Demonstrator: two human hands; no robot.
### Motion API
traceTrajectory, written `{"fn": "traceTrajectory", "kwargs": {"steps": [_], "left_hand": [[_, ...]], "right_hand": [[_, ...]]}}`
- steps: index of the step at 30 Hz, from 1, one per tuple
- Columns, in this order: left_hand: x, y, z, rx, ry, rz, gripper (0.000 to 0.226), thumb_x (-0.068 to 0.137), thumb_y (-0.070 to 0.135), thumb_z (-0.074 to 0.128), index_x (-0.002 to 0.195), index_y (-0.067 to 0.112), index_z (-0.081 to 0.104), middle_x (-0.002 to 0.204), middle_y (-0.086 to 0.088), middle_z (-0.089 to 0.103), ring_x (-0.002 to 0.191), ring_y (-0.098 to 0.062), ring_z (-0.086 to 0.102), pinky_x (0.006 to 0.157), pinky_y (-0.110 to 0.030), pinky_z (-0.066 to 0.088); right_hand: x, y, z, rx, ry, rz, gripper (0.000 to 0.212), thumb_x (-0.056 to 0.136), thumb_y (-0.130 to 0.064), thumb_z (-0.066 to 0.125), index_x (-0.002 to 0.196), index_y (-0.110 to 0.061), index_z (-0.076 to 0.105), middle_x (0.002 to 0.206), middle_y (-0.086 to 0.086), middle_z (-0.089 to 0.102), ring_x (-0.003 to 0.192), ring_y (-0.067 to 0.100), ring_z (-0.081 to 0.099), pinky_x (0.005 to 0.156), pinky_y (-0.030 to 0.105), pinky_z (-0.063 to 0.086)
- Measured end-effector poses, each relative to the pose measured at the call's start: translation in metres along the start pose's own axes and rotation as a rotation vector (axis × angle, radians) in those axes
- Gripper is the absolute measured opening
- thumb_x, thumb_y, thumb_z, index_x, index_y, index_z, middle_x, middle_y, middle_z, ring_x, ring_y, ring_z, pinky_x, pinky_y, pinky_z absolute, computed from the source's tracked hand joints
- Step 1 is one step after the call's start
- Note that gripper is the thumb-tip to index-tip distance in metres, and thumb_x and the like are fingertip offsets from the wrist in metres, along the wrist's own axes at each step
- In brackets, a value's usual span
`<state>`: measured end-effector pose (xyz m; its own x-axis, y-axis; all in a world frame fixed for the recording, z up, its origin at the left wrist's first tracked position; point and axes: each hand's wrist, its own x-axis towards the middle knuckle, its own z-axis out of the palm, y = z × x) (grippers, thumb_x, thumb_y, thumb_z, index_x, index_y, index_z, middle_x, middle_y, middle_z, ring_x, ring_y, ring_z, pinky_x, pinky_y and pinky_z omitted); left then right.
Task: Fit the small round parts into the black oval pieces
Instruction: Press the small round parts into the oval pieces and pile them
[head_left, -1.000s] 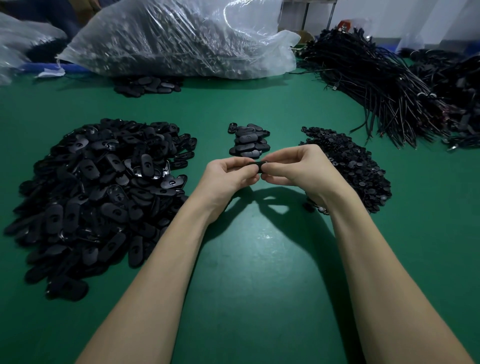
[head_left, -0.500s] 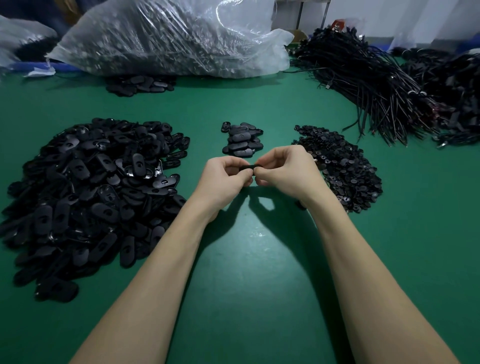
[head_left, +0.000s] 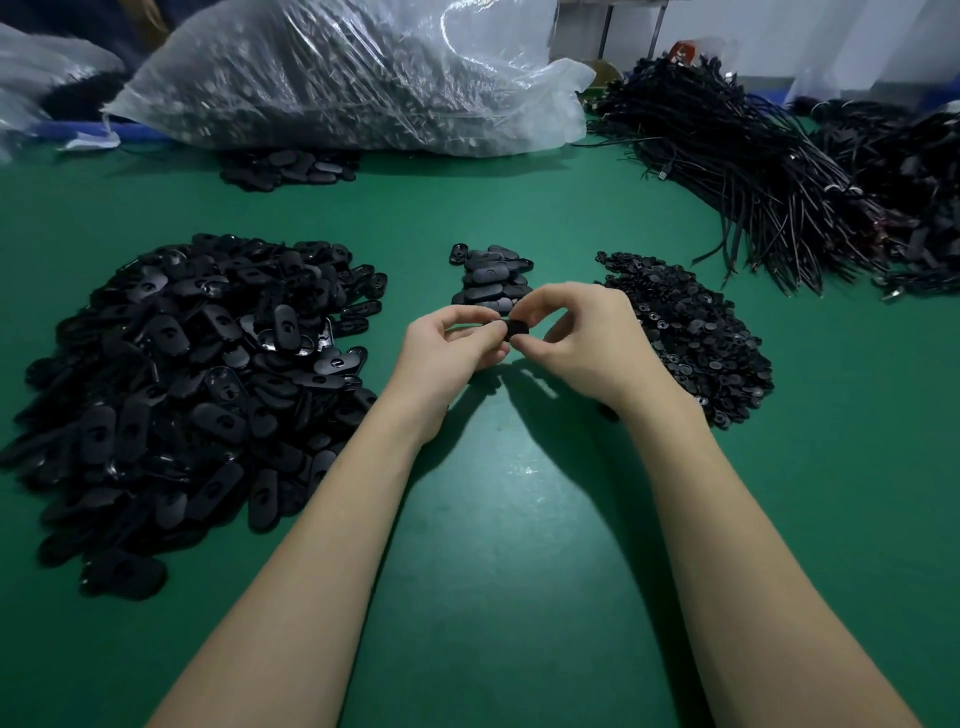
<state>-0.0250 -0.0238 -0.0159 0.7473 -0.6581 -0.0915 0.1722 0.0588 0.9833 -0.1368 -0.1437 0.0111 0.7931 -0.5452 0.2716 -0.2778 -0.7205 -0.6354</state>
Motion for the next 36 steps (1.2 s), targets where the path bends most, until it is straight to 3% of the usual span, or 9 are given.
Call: {"fn": "traceTrajectory", "kwargs": {"steps": [3,7,12,17,20,24,28,33,36], "left_hand": [[0.003,0.000,0.000,-0.057,0.028,-0.006,0.004,0.092,0.006,0.071,0.095,0.009,0.070,0.071,0.001,0.075,0.072,-0.012,0.071,0.073,-0.018,0.057],[0.005,-0.002,0.002,-0.132,0.050,-0.029,0.013,0.092,0.015,0.072,0.102,0.009,0.065,0.082,-0.004,0.078,0.080,-0.017,0.075,0.074,-0.022,0.058],[0.004,-0.002,0.003,-0.073,0.025,-0.026,0.009,0.096,0.015,0.067,0.100,0.007,0.066,0.095,-0.011,0.074,0.078,-0.014,0.074,0.071,-0.020,0.057],[0.002,-0.001,0.003,-0.051,0.000,-0.017,0.006,0.098,0.013,0.064,0.096,0.008,0.065,0.091,-0.011,0.072,0.075,-0.014,0.071,0.074,-0.023,0.059],[0.002,-0.001,0.003,-0.057,-0.006,-0.022,0.005,0.098,0.012,0.063,0.097,0.007,0.064,0.090,-0.012,0.071,0.074,-0.015,0.070,0.075,-0.024,0.060],[0.001,0.000,0.004,-0.047,-0.015,-0.025,0.005,0.098,0.012,0.063,0.097,0.007,0.064,0.088,-0.011,0.071,0.072,-0.014,0.070,0.073,-0.022,0.058],[0.001,0.000,0.006,-0.008,-0.012,-0.021,0.005,0.099,0.010,0.061,0.095,0.008,0.064,0.086,-0.009,0.072,0.070,-0.013,0.070,0.072,-0.022,0.058],[-0.001,0.003,0.005,-0.013,-0.028,-0.016,0.009,0.099,0.009,0.059,0.100,0.004,0.066,0.092,-0.011,0.070,0.077,-0.017,0.069,0.074,-0.024,0.059],[-0.003,0.007,0.006,-0.006,-0.048,-0.021,0.021,0.100,0.008,0.059,0.113,-0.007,0.064,0.100,-0.020,0.069,0.083,-0.020,0.065,0.085,-0.034,0.060]], "right_hand": [[-0.001,-0.002,0.002,-0.025,-0.003,-0.021,0.022,0.083,-0.027,0.081,0.103,-0.034,0.077,0.096,-0.016,0.072,0.072,0.010,0.067,0.078,0.039,0.059],[0.017,-0.003,0.001,-0.030,0.091,0.080,0.017,0.085,-0.034,0.080,0.101,-0.034,0.077,0.098,-0.017,0.074,0.079,0.010,0.068,0.083,0.037,0.058],[0.069,-0.006,0.002,-0.083,0.046,0.236,0.026,0.089,-0.022,0.071,0.111,-0.035,0.075,0.108,-0.008,0.074,0.093,0.016,0.068,0.083,0.034,0.058],[0.104,-0.013,0.005,-0.052,0.033,0.333,0.022,0.086,-0.023,0.069,0.105,-0.034,0.074,0.102,-0.002,0.074,0.091,0.019,0.071,0.087,0.037,0.060],[0.112,-0.014,0.006,-0.058,-0.014,0.348,0.026,0.087,-0.027,0.071,0.112,-0.028,0.074,0.094,-0.004,0.070,0.090,0.019,0.071,0.088,0.040,0.061],[0.108,-0.011,0.005,-0.110,-0.008,0.330,0.028,0.088,-0.030,0.069,0.116,-0.025,0.071,0.109,0.003,0.071,0.100,0.024,0.070,0.090,0.043,0.059],[0.100,-0.024,0.009,-0.166,-0.014,0.247,0.014,0.087,-0.030,0.067,0.099,-0.029,0.075,0.104,-0.001,0.075,0.098,0.023,0.069,0.084,0.036,0.058],[0.094,-0.058,0.028,-0.237,-0.124,0.109,0.014,0.086,-0.027,0.066,0.094,-0.029,0.077,0.099,-0.002,0.076,0.095,0.021,0.069,0.079,0.033,0.058],[0.093,-0.075,0.045,-0.279,-0.281,0.019,0.018,0.086,-0.023,0.065,0.097,-0.030,0.078,0.103,-0.003,0.076,0.093,0.020,0.069,0.076,0.032,0.056]]}}
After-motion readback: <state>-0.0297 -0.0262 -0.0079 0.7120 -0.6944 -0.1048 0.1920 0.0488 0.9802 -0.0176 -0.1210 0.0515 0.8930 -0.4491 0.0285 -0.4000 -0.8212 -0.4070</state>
